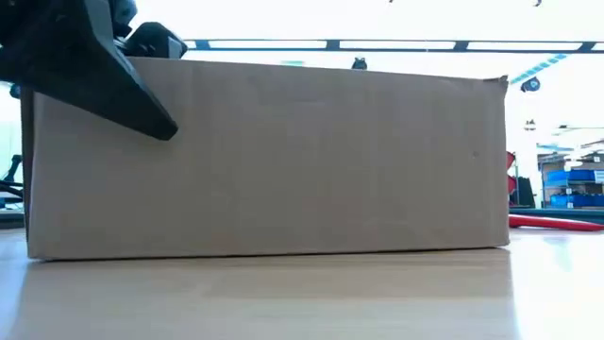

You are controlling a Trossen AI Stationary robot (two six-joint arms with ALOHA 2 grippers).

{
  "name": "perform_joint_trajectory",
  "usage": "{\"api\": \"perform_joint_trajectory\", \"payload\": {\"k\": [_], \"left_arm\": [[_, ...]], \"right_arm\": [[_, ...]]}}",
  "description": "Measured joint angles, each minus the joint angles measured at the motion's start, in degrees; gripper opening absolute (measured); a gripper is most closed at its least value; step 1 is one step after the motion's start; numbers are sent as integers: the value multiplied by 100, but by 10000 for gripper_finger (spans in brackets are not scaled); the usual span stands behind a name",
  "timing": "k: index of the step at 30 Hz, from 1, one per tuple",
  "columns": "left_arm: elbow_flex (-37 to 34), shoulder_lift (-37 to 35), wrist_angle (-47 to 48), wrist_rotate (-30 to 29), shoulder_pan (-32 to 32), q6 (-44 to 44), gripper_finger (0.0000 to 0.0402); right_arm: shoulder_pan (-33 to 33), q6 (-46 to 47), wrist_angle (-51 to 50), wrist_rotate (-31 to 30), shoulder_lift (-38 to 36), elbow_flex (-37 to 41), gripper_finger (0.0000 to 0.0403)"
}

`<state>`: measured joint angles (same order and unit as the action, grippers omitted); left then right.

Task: Unpack boxes
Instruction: Open the cardboard box using the box cutter

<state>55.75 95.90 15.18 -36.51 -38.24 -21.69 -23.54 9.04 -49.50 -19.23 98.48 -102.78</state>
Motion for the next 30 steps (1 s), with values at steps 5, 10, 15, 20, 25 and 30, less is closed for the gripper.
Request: {"api": "perform_joint_trajectory", "payload": {"k": [5,10,15,20,25,30], "left_arm": [[31,-295,-79,-9,13,111,274],[100,-658,-121,-21,11,207,274],[114,-1037,-91,-48,9,568,274],[118,-1585,323,-287,11,1057,274],[-84,-2379,529,-666,23,1465,274],[-992,-3409,-341,-649,235,2149,274]], "right_arm": [[-524,93,473,-568,-4,577,63],[-715,689,784,-1104,-35,1337,62],[-795,1076,1148,-1725,-117,2060,83],[-860,1202,1678,-2394,-517,2879,105],[-860,1006,2826,-2504,-1355,4007,115],[-808,-124,5465,-2426,-2167,5565,108]]}}
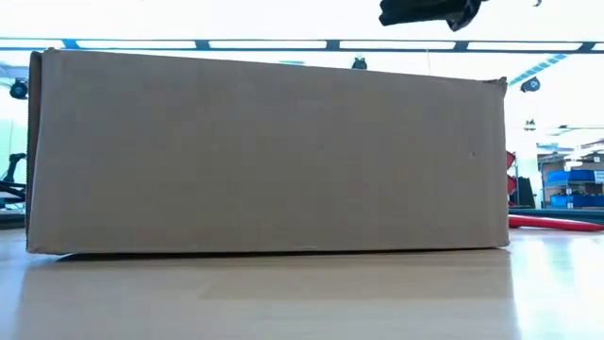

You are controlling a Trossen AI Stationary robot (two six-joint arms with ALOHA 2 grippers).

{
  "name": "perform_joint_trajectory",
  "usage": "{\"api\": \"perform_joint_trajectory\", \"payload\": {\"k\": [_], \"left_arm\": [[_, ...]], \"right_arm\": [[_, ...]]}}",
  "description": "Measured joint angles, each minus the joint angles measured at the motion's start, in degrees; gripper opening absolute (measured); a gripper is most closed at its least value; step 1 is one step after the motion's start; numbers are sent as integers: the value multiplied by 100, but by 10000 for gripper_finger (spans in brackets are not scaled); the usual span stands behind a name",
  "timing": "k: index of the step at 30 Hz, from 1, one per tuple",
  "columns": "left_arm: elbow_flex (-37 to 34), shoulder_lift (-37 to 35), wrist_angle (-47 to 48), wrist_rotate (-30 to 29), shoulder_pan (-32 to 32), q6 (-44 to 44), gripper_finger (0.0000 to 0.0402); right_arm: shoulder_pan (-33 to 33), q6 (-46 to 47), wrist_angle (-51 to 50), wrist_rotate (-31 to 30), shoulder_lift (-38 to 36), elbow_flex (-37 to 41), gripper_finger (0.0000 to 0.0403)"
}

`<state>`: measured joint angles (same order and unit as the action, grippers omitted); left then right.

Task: Unpack boxes
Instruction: Open the cardboard box using the box cutter

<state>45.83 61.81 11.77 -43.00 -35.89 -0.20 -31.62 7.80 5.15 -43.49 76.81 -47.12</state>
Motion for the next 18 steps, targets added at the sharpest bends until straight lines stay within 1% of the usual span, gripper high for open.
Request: {"api": "perform_joint_trajectory", "payload": {"k": [2,4,6,8,10,12,15,18], "left_arm": [[-544,-451,-654,96,171,278,274],[-1076,-877,-1383,331,387,593,274],[-1534,-1262,-2226,581,635,956,274],[-1904,-1593,-2858,787,926,1343,274],[-2141,-1847,-3237,957,1255,1633,274],[-2241,-2021,-3326,1185,1654,1687,274],[-2225,-2143,-3331,1858,2330,1561,274],[-2052,-2109,-3314,2649,3089,1134,274]], "right_arm": [[94,-495,931,19,-192,509,104],[240,-941,1569,28,-340,884,100],[435,-1295,1965,55,-440,1130,96],[700,-1578,2089,324,-496,1256,91],[1038,-1765,2088,837,-520,1287,86],[1420,-1823,2099,1519,-527,1289,80],[2110,-1631,2075,2723,-586,1239,71],[2917,-1041,2123,4152,-661,1062,61]]}}
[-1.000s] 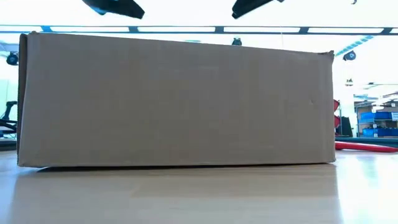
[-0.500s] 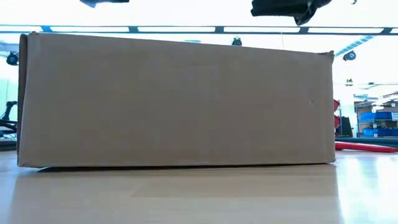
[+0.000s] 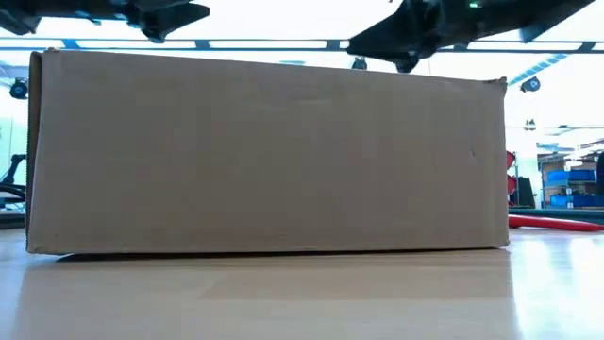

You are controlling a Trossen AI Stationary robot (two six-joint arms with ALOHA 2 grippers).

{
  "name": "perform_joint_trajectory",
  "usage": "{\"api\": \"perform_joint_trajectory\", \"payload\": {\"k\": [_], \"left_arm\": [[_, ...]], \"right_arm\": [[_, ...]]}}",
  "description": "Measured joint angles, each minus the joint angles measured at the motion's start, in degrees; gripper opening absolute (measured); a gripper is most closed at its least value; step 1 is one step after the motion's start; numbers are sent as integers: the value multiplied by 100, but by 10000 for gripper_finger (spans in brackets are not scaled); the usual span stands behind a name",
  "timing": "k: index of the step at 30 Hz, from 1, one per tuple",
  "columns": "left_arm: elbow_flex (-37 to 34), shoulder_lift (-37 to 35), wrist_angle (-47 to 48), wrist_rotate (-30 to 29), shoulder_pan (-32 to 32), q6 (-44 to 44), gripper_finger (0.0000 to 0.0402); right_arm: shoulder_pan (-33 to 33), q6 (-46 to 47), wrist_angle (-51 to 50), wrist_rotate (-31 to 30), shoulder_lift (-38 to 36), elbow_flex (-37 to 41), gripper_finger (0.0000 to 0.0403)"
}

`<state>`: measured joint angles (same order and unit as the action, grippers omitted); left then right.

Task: Unpack boxes
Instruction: Open the cardboard box using the box cutter

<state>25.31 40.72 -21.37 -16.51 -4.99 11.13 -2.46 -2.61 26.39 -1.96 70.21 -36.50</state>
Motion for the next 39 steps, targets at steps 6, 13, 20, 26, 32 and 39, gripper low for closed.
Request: {"api": "perform_joint_trajectory", "payload": {"k": [6,13,20,26,32,39], "left_arm": [[416,359,91,1560,1394,-1793,274],[770,997,101,2351,1681,-2862,274],[1187,1445,237,3083,1689,-3178,274],[1689,1503,1462,3482,1685,-2767,274],[2142,1408,2835,3648,1689,-2096,274],[2307,1250,3603,3676,1687,-2051,274]], "right_arm": [[1055,1559,56,1747,-23,-619,43],[1097,2066,-430,1850,13,-1287,41],[1097,2794,-1467,1528,349,-1930,58],[1097,3318,-1498,1000,759,-2357,65],[1060,3857,-1819,977,1291,-2804,58],[1010,4377,-1905,1978,2158,-3491,40]]}}
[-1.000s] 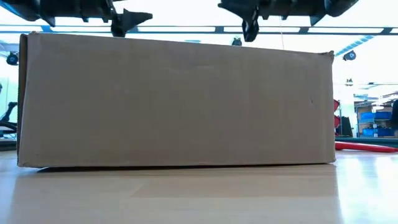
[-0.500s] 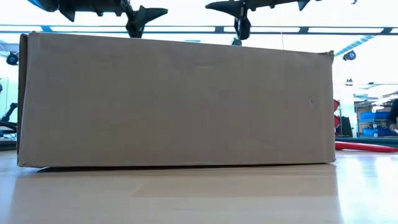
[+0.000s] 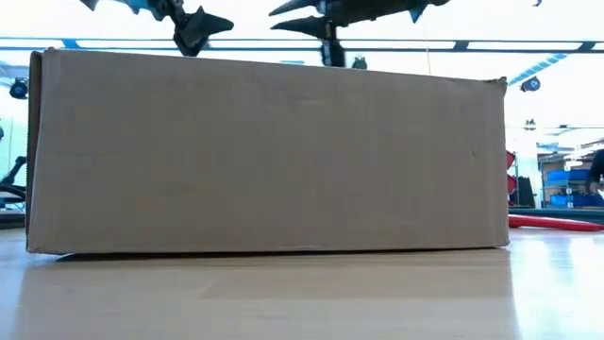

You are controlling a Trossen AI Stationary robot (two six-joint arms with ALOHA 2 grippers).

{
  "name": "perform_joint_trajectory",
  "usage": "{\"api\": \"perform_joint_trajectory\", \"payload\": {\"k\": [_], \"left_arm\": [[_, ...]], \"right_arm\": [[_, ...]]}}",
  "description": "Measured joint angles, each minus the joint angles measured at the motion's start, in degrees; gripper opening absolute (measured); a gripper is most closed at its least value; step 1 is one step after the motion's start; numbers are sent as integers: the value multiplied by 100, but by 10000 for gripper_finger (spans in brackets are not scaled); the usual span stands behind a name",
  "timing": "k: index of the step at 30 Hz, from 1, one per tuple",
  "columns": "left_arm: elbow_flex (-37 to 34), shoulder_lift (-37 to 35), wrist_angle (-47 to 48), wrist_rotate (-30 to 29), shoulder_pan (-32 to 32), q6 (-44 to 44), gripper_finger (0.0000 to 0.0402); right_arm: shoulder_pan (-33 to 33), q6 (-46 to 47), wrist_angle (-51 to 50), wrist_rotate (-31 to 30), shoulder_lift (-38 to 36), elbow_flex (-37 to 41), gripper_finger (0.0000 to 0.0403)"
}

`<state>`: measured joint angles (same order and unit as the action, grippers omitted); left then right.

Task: Unpack boxes
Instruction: Open the cardboard box using the box cutter

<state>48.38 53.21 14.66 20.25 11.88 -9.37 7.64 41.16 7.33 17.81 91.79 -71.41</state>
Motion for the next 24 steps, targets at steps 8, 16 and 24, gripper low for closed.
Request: {"api": "perform_joint_trajectory", "payload": {"k": [8,16,24], "left_arm": [[-4,-35,-63,-12,2,-323,274],[-8,-24,-70,-22,2,-1094,274],[-8,41,131,-221,2,-1231,274]], "right_arm": [[55,-206,-906,1794,970,-1053,28],[395,-1396,-2553,2497,1233,-1635,27],[378,-2594,-4068,2570,1240,-1629,62]]}}
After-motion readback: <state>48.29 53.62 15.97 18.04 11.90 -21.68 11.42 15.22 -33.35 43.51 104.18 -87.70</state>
